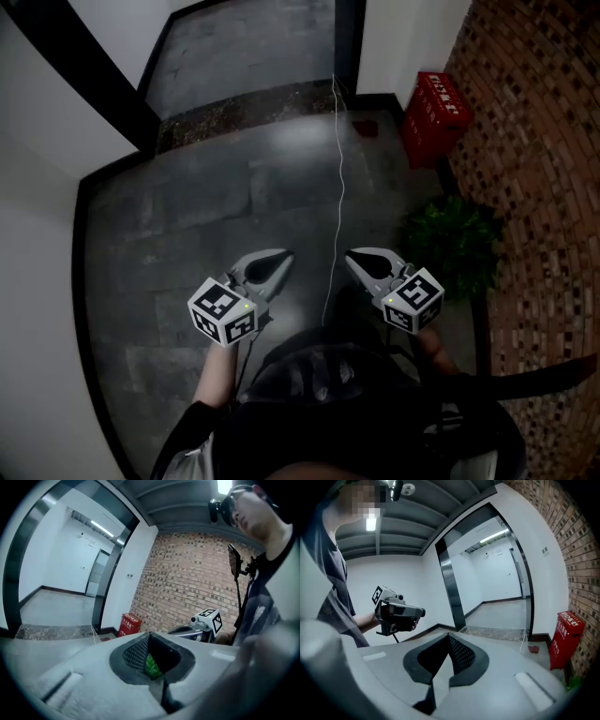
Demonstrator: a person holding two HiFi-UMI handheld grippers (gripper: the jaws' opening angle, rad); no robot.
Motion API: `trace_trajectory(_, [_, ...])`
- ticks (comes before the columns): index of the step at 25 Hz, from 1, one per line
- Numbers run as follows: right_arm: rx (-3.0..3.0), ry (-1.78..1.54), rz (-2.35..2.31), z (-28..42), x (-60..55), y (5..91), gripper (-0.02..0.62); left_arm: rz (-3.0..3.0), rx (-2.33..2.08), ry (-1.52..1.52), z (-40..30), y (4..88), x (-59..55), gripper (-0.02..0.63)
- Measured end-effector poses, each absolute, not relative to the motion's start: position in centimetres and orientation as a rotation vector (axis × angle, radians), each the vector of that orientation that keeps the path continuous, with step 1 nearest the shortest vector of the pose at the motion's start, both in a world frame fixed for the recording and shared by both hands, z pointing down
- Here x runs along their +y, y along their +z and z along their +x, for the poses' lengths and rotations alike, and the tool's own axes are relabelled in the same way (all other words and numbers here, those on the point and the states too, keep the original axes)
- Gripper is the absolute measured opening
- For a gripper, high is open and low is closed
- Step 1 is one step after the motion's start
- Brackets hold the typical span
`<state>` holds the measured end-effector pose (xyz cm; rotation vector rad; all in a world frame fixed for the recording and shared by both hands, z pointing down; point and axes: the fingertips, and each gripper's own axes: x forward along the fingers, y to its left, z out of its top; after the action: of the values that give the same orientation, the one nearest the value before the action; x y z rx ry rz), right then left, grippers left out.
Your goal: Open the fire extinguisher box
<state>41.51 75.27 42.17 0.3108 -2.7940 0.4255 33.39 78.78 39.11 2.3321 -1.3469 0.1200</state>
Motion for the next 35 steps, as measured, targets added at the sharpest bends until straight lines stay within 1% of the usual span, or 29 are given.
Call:
trace_trajectory(5, [-2.76, 0.425, 0.308, 45.6, 67.3, 43.2, -0.002, 2.327, -1.319, 0.136, 36.9, 39.5, 70.8, 0.002])
trace_trajectory(9, [-2.743, 0.452, 0.361, 47.2, 61.7, 43.3, -0.002, 2.294, -1.344, 0.16, 37.4, 40.0, 66.5, 0.002])
trace_trajectory(15, [-2.754, 0.373, 0.352, 45.4, 57.1, 42.6, -0.002, 2.296, -1.343, 0.124, 35.4, 39.7, 60.8, 0.002])
trace_trajectory(22, [-2.683, 0.408, 0.547, 44.1, 48.9, 44.0, -0.002, 2.369, -1.218, 0.112, 32.1, 40.3, 52.0, 0.002])
trace_trajectory(28, [-2.648, 0.595, 0.751, 39.1, 40.0, 43.7, 0.0, 2.382, -1.094, -0.035, 26.3, 39.2, 42.6, 0.002])
trace_trajectory(35, [-2.691, 0.594, 0.812, 31.2, 33.3, 41.9, 0.0, 2.463, -0.949, 0.017, 22.0, 39.3, 34.8, 0.002])
